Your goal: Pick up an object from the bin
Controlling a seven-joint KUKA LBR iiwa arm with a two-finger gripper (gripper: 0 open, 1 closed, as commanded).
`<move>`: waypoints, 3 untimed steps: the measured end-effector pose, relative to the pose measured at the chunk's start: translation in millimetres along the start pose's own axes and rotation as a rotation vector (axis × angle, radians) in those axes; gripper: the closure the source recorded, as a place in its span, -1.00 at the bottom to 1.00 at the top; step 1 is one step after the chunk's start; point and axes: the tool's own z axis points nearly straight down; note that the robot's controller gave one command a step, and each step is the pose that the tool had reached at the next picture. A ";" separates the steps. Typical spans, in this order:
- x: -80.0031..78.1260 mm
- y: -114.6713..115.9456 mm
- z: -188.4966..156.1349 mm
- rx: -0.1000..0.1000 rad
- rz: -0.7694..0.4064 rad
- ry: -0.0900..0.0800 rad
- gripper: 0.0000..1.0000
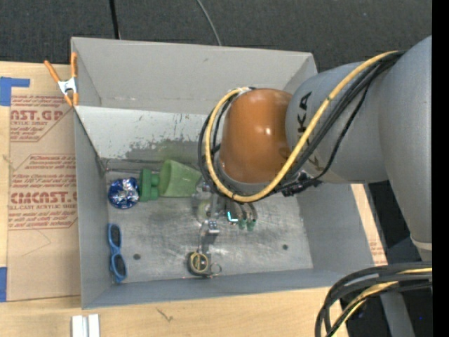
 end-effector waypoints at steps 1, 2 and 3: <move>7.2 -39.5 70.1 -0.006 -0.281 -0.026 -1.00; 30.5 -2.6 49.3 -0.001 -0.379 -0.008 -1.00; 24.0 -34.6 75.5 0.002 -0.464 -0.013 -1.00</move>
Offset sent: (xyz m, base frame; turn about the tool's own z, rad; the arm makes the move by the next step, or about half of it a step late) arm -0.0122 -0.0449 -0.0749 -0.2757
